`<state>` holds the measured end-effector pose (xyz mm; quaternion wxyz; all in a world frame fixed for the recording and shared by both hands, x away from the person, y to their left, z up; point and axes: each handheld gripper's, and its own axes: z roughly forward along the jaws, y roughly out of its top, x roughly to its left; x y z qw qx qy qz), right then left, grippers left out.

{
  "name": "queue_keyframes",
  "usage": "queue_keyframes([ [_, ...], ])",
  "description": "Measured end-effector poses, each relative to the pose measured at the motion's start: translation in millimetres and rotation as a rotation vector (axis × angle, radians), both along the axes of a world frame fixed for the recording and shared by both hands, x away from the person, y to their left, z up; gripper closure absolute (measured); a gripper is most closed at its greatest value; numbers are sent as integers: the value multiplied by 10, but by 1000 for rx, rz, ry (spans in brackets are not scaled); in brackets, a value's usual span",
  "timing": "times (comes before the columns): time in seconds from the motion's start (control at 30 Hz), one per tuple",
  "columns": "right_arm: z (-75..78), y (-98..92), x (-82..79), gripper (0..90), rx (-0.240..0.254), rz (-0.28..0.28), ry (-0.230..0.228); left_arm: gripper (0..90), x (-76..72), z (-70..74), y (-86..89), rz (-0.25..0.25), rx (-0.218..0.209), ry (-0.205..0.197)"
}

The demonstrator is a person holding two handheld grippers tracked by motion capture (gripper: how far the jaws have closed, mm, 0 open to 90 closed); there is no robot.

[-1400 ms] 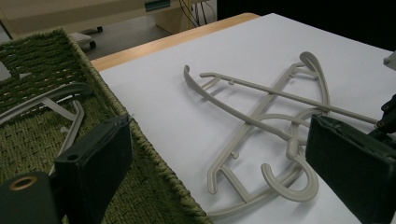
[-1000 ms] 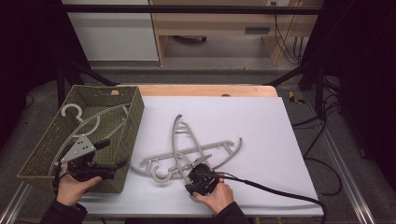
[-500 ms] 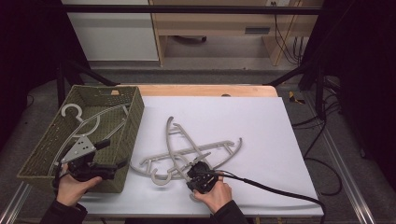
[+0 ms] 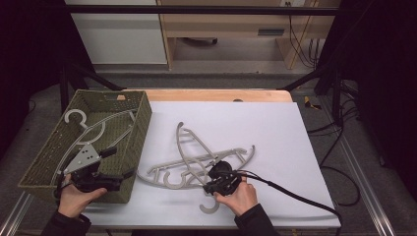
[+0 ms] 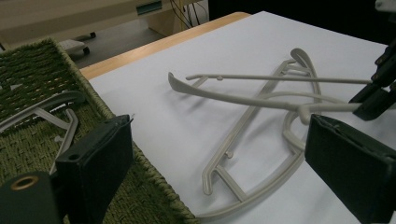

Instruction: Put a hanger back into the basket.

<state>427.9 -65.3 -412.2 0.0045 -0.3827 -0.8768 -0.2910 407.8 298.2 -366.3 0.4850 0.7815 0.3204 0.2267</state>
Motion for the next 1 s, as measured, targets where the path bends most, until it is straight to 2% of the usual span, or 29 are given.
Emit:
queue_keyframes([
  [0.2, 201, -190, 41, 826, 57, 41, -12, 75, -16, 15, -48, -35, 32, -21],
  [0.33, 316, -291, 66, 826, 68, 86, -24, 74, -23, 38, -111, -70, 58, -28],
  [0.37, 333, -307, 67, 826, 75, 91, -30, 73, -26, 45, -138, -86, 68, -29],
  [0.5, 419, -387, 84, 826, 103, 141, -10, 61, -51, 51, -249, -154, 99, -42],
  [0.6, 478, -433, 79, 826, 123, 175, 8, 54, -67, 53, -345, -192, 134, -47],
  [0.73, 559, -499, 41, 826, 135, 220, 6, 50, -82, 75, -477, -239, 177, -57],
  [0.8, 591, -529, 25, 826, 137, 237, 10, 50, -85, 109, -549, -263, 227, -71],
  [0.87, 614, -545, 9, 826, 143, 255, 19, 50, -91, 141, -637, -287, 247, -79],
  [1.0, 636, -573, -26, 826, 148, 306, 29, 51, -112, 182, -831, -343, 313, -100],
])
